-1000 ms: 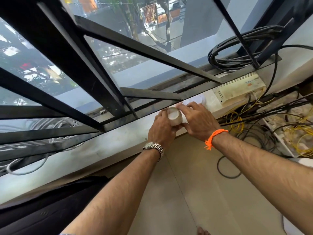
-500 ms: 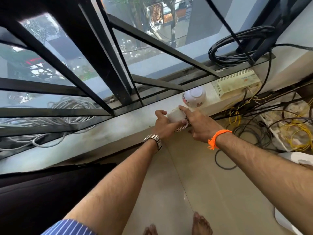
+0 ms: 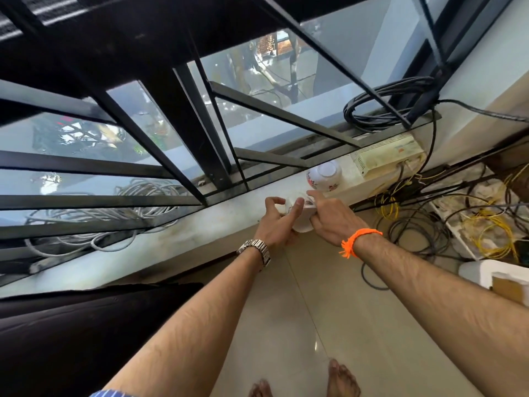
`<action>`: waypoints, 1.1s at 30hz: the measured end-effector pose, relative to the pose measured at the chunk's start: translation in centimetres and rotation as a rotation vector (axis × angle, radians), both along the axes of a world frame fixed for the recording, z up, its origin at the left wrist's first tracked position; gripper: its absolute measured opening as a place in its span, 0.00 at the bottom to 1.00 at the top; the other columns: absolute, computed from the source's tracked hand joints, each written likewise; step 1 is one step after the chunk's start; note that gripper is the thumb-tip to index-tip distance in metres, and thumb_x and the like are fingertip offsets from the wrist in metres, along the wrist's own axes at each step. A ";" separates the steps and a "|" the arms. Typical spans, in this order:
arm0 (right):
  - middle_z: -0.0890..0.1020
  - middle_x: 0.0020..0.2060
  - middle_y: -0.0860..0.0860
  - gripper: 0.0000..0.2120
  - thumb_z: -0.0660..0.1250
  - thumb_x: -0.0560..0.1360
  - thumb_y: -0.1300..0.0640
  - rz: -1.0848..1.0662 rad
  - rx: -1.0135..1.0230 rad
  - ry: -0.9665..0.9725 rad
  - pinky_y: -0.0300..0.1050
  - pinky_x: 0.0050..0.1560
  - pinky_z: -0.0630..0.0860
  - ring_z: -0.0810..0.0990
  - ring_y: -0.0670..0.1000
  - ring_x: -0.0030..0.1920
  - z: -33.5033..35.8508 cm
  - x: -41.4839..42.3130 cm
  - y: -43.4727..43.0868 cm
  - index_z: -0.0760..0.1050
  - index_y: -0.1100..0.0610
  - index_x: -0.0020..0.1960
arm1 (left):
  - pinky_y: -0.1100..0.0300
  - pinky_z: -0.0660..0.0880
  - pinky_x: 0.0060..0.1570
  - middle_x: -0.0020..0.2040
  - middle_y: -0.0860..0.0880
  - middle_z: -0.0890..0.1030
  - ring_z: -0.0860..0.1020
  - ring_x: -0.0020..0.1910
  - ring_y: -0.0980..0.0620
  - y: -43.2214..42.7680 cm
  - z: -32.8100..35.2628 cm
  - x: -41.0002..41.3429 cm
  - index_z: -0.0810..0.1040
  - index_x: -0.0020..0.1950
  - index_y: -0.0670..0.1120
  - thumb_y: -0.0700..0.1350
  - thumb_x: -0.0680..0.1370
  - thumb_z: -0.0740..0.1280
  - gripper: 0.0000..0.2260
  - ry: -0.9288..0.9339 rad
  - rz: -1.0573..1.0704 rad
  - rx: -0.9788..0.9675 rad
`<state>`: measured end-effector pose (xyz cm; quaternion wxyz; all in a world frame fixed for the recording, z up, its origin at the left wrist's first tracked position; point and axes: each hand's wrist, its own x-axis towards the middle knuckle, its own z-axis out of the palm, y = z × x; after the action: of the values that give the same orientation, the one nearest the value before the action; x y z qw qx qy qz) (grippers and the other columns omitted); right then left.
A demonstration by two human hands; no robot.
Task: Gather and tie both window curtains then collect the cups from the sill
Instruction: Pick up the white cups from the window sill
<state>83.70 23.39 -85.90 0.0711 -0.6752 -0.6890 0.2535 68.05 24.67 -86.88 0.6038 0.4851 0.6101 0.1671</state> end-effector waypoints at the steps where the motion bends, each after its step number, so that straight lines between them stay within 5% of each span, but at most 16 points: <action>1: 0.82 0.50 0.61 0.24 0.59 0.74 0.57 -0.031 0.007 0.027 0.51 0.50 0.78 0.80 0.62 0.50 0.4 0.1 -0.1 0.62 0.54 0.70 | 0.44 0.82 0.43 0.48 0.45 0.82 0.84 0.41 0.44 0.1 0.4 -0.1 0.61 0.63 0.52 0.70 0.71 0.64 0.31 0.011 -0.025 0.022; 5: 0.82 0.48 0.60 0.18 0.59 0.77 0.53 -0.101 0.010 0.115 0.47 0.45 0.76 0.81 0.59 0.46 2.4 0.2 -0.3 0.64 0.53 0.66 | 0.53 0.82 0.44 0.46 0.48 0.83 0.84 0.42 0.52 0.1 1.9 -0.6 0.65 0.66 0.52 0.65 0.69 0.71 0.32 0.094 -0.112 0.139; 12: 0.81 0.45 0.59 0.17 0.57 0.77 0.54 -0.104 0.003 0.076 0.48 0.39 0.75 0.78 0.58 0.41 6.6 0.4 -2.0 0.68 0.56 0.64 | 0.60 0.82 0.40 0.37 0.49 0.85 0.84 0.35 0.57 -0.7 5.8 -1.2 0.76 0.62 0.47 0.50 0.74 0.70 0.18 0.123 -0.143 0.219; 16: 0.80 0.42 0.57 0.16 0.56 0.77 0.54 -0.112 -0.019 0.071 0.43 0.36 0.69 0.74 0.54 0.37 9.9 0.8 -4.1 0.70 0.57 0.62 | 0.55 0.82 0.44 0.37 0.48 0.85 0.84 0.37 0.55 -2.1 9.3 -1.2 0.76 0.61 0.47 0.48 0.74 0.69 0.16 0.135 -0.207 0.227; 25: 0.82 0.49 0.59 0.17 0.57 0.76 0.53 -0.255 -0.057 0.099 0.47 0.44 0.73 0.79 0.60 0.50 19.0 2.0 -12.4 0.70 0.52 0.64 | 0.56 0.81 0.40 0.34 0.54 0.84 0.82 0.32 0.60 -7.8 17.5 0.2 0.73 0.52 0.56 0.52 0.73 0.69 0.10 0.182 -0.384 0.333; 33: 0.81 0.50 0.63 0.13 0.60 0.77 0.53 -0.528 -0.063 0.148 0.52 0.46 0.76 0.79 0.63 0.51 25.7 5.6 -23.9 0.74 0.61 0.54 | 0.52 0.77 0.50 0.50 0.48 0.83 0.81 0.47 0.48 -15.0 24.9 6.0 0.76 0.55 0.47 0.50 0.74 0.70 0.13 0.212 -0.657 0.417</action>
<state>89.27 -0.48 -60.20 0.1635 -0.8129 -0.4740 0.2962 74.02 9.64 -62.00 0.4474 0.7811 0.4342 0.0345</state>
